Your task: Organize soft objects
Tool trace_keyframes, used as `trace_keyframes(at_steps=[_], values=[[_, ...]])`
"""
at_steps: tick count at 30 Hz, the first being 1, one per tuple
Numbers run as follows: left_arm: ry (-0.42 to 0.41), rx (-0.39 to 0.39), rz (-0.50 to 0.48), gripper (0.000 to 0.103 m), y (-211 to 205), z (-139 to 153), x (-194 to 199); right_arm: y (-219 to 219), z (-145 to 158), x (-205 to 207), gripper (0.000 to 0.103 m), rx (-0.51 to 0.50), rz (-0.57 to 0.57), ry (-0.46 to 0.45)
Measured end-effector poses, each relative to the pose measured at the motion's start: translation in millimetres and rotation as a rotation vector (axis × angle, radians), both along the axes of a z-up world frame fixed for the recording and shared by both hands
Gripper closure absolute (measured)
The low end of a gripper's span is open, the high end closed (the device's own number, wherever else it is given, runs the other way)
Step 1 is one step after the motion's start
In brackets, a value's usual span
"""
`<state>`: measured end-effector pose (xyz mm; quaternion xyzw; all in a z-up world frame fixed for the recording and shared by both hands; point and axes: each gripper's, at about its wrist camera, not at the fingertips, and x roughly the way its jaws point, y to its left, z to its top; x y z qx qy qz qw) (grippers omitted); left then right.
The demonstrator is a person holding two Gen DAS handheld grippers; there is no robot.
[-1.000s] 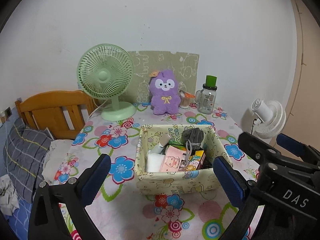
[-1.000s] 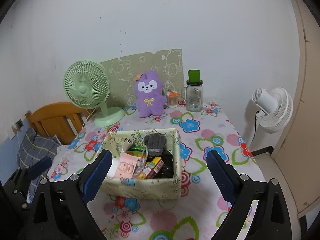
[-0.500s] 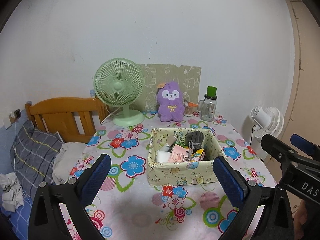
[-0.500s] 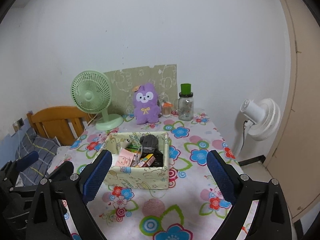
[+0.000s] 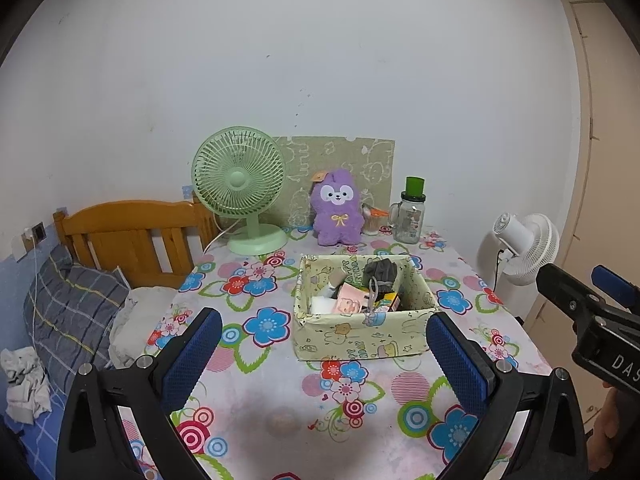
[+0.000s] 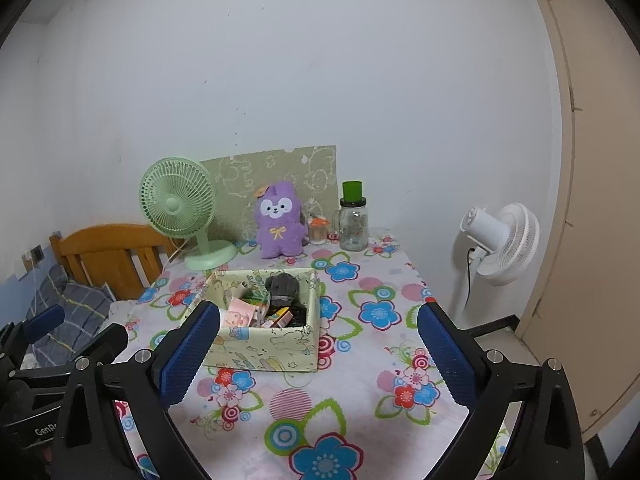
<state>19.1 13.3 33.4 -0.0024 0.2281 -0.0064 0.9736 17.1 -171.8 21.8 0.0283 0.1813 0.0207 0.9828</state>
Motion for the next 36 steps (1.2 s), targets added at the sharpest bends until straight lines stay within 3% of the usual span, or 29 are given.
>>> trace_keyframes(at_steps=[36], values=[[-0.022, -0.012, -0.001, 0.0, 2.0, 5.9, -5.1, 0.0, 2.4, -2.5, 0.0, 0.007, 0.006, -0.008]])
